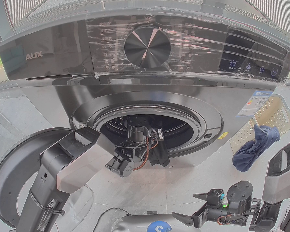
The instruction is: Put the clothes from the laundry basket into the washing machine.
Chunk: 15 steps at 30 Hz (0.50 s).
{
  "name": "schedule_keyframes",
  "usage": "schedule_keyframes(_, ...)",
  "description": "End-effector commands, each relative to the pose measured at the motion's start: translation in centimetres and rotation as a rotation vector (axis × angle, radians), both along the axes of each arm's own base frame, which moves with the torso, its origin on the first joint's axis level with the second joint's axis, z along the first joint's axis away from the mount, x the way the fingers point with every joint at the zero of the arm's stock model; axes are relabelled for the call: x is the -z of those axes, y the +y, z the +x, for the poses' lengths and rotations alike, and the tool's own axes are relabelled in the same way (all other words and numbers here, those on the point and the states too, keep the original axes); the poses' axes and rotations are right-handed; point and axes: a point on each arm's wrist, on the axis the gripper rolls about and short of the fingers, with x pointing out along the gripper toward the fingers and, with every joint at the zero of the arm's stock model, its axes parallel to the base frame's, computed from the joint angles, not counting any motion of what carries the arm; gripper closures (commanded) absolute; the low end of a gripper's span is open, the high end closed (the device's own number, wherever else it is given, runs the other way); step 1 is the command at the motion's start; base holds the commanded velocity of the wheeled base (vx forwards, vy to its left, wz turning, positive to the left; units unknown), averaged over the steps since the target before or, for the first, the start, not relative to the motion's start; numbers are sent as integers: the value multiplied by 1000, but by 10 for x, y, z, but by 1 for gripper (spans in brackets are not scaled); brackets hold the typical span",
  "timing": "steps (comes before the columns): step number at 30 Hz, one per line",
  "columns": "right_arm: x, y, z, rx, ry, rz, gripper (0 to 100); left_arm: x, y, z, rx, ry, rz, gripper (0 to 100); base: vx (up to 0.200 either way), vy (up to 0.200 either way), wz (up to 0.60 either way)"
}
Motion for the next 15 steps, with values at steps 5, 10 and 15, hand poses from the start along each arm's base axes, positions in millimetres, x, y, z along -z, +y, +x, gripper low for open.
schedule_keyframes(5, 0, 1, 1, -1, -5, 6, 0, -19, 5, 45, -136, -157, -109, 100, 0, 0, 0)
schedule_keyframes(10, 1, 1, 1, -1, -3, 4, 0, -35, 9, 60, -176, -241, -169, 100, 0, 0, 0)
schedule_keyframes(15, 1, 0, 1, 0, -1, 1, 0, -33, 3, 54, -163, -254, -175, 100, 0, 0, 0)
